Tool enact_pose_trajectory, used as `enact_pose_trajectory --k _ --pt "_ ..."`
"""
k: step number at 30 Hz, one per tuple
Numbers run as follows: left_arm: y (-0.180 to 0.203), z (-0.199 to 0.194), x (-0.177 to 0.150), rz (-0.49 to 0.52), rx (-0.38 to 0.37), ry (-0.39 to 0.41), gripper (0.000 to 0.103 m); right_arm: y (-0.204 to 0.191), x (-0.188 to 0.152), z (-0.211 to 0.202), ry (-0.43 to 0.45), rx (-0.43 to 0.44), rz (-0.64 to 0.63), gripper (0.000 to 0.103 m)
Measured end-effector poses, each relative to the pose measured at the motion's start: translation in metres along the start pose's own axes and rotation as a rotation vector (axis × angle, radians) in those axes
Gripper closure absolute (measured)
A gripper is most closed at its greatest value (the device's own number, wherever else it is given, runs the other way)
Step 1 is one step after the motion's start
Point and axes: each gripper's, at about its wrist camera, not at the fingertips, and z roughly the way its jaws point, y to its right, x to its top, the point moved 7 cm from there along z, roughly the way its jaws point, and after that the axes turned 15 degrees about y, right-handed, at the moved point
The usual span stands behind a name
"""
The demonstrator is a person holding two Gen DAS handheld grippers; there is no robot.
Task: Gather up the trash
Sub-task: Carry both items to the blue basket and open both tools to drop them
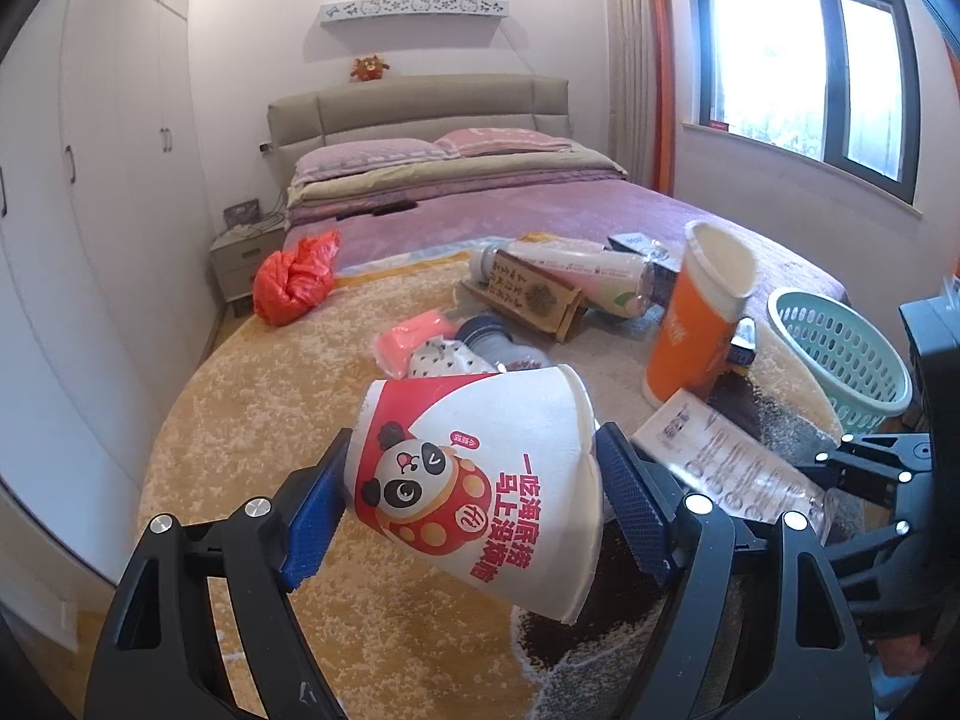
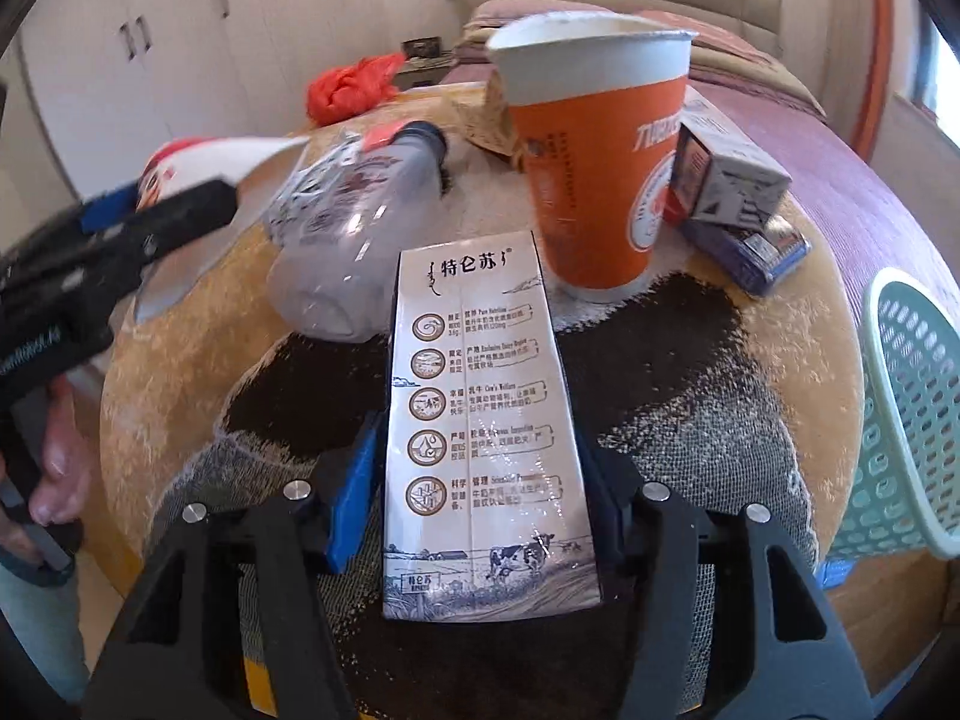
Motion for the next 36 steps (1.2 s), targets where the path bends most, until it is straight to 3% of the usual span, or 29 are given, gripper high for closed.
enact_pose_trajectory --k 7,12,17,26,32,36 --pt "0.022 -0.013 0.031 -0.013 -0.035 0.067 0.026 -0.004 0.009 -0.050 0.088 0.097 -0.033 0.051" --pt "0.067 -0.018 0.060 0.008 -0.123 0.128 0.026 0.037 0.011 -0.089 0.145 0.014 0.013 0.051" --pt "0.131 -0.005 0.078 0.033 -0.252 0.138 0.026 0.108 0.015 -0.124 0.221 -0.089 0.161 0.051" --pt "0.273 0.078 0.077 0.095 -0.440 0.007 0.026 0.277 -0.004 -0.140 0.276 -0.456 0.438 0.051" --pt "0.333 0.147 0.041 0.104 -0.526 -0.177 0.026 0.347 -0.036 -0.121 0.223 -0.514 0.635 0.051" --pt "0.354 0.175 0.017 0.101 -0.543 -0.263 0.026 0.364 -0.052 -0.107 0.184 -0.510 0.723 0.049"
